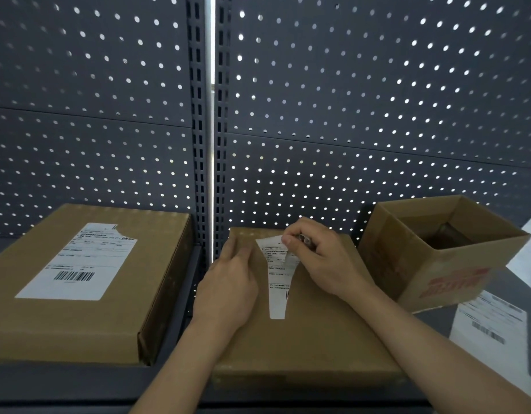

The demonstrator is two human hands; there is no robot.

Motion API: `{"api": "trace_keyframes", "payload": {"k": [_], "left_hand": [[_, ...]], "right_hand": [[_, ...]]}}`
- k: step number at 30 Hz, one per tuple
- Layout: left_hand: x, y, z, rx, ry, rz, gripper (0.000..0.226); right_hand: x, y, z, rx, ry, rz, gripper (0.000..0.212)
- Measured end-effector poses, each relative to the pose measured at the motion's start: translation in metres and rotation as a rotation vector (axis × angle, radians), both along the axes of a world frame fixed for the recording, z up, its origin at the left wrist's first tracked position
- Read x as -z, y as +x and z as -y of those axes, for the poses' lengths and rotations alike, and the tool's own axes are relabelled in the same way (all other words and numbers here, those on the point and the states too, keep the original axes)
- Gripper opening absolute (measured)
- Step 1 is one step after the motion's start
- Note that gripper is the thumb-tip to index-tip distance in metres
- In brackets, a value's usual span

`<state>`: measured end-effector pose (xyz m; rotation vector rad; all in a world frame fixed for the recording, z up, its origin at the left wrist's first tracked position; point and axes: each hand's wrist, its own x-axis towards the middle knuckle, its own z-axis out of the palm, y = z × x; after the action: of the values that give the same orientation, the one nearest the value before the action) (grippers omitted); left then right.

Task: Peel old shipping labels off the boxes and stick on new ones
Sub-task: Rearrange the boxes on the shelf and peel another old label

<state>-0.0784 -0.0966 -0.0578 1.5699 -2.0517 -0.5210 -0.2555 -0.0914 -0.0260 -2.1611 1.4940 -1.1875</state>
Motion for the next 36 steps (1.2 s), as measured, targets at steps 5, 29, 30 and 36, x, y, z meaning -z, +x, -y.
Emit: {"api": "trace_keyframes", "payload": {"k": [5,29,30,36], "left_hand": [[-0.001,0.0,0.0,0.005,-0.001,-0.002,0.05],[0.0,0.0,0.001,0.009,-0.018,-0.027,0.047],[0.0,0.0,0.0,0.009,-0.015,-0.025,0.047],[0.0,0.001,-0.001,0.017,-0.019,-0.028,0.048]], "right_hand": [[-0.011,0.004,-0.01,-0.005,0.033,0.154,0.018],[-0.017,0.011,-0.014,-0.094,0.286,0.684,0.028],[-0.017,0.012,-0.014,-0.114,0.271,0.693,0.026],[-0.019,0.009,-0.011,-0.164,0.176,0.772,0.033]]}}
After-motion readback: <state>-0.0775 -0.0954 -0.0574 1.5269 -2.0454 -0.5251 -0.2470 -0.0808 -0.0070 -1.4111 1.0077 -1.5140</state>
